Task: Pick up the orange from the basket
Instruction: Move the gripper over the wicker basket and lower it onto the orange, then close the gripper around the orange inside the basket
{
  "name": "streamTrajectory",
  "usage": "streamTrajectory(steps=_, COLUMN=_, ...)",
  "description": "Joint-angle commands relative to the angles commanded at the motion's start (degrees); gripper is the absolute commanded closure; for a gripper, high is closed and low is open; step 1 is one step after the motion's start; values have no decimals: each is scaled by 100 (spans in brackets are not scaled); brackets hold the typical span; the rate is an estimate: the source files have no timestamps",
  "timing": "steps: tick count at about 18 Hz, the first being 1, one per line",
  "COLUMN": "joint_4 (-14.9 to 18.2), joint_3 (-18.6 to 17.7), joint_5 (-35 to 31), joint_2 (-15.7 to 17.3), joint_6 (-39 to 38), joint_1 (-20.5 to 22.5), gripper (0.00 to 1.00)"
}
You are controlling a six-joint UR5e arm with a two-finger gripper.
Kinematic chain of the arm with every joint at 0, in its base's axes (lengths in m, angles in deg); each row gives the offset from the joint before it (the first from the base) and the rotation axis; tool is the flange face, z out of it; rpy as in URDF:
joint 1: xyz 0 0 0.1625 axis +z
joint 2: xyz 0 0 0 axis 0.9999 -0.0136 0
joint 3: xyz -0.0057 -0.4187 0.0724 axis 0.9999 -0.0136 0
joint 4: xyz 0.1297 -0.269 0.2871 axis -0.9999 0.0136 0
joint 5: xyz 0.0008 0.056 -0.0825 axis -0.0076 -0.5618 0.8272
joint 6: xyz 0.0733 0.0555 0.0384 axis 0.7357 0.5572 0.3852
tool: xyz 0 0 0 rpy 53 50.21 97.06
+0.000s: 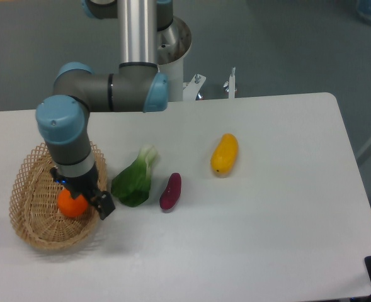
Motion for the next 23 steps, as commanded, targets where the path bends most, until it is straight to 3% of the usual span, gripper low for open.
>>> streamTrajectory(steps=9, joint_4=9, joint_3=-185, joint_5=-9, joint_2=-36, joint_6=62, joint_1=-194, gripper=0)
streamTrajectory(steps=20, joint_4=9, joint_3=-194, joint_5=-62, joint_2=-396, joint_6=18, joint_1=-308, gripper=0)
streamTrajectory(steps=23, joint_4=17, joint_3=-176, joint_5=-61, joint_2=-387, joint_6=18, joint_1=-308, gripper=16)
